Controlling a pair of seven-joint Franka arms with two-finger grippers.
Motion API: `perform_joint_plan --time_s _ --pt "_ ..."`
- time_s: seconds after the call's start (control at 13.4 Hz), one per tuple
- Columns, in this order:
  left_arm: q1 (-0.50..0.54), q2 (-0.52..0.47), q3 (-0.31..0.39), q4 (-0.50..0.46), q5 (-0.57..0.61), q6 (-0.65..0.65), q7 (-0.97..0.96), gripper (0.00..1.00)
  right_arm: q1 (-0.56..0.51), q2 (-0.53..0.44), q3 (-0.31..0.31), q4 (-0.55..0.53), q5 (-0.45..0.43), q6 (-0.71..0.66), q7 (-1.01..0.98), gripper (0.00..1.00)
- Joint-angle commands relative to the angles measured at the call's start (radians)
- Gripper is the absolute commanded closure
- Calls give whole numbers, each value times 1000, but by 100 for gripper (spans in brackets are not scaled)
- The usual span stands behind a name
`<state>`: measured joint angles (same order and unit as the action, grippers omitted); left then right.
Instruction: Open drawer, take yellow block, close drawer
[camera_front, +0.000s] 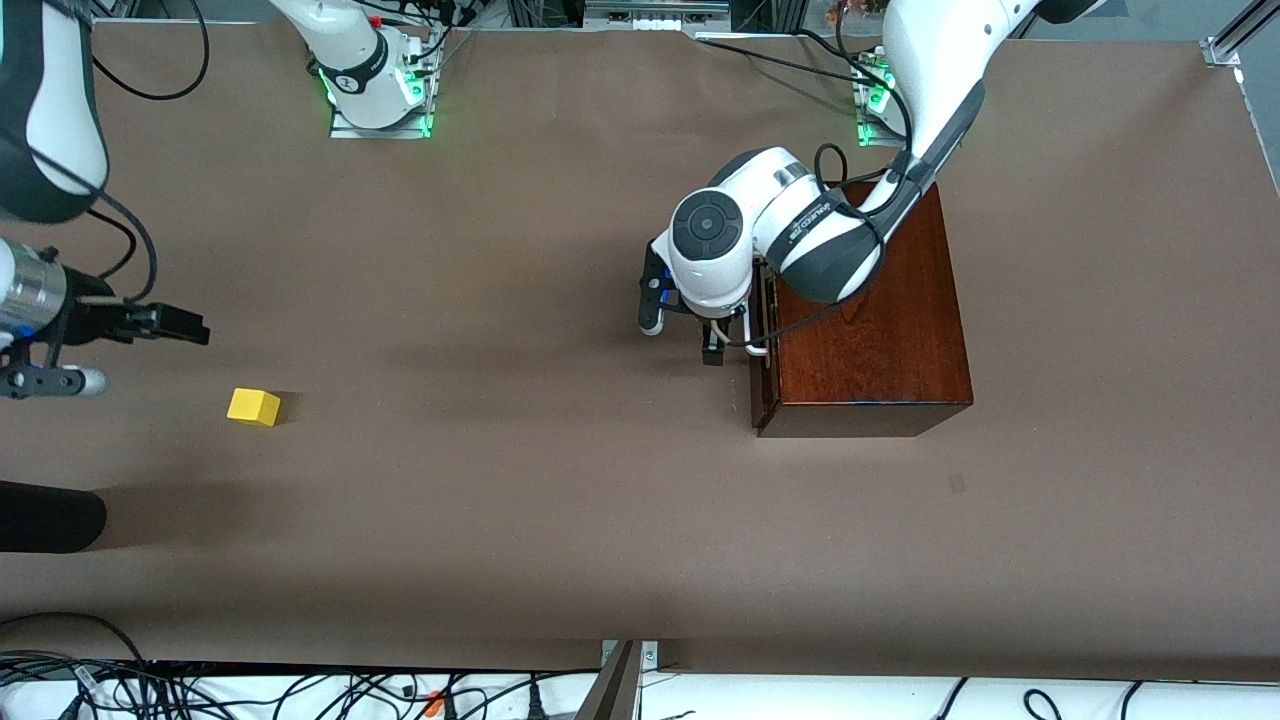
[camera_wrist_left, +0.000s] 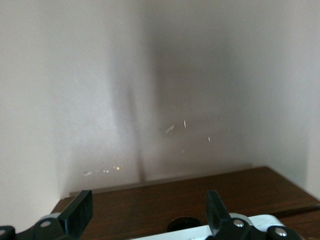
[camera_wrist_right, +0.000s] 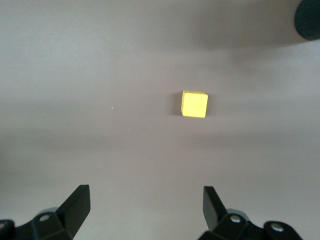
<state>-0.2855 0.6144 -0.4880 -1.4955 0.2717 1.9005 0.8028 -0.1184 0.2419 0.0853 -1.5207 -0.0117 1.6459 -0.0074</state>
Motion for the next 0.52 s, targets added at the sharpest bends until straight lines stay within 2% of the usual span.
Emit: perform_joint_plan --time_s 0.0,0.22,0.45 --pt "32 -82 -1 8 -99 -26 -84 0 32 -85 -1 -29 -28 -43 38 0" --pt "150 -172 0 20 -247 -136 -180 0 42 -137 -2 -29 -31 -81 33 0" --pt "291 -274 9 75 -241 -358 -200 0 100 -164 -64 -32 -34 -83 9 0"
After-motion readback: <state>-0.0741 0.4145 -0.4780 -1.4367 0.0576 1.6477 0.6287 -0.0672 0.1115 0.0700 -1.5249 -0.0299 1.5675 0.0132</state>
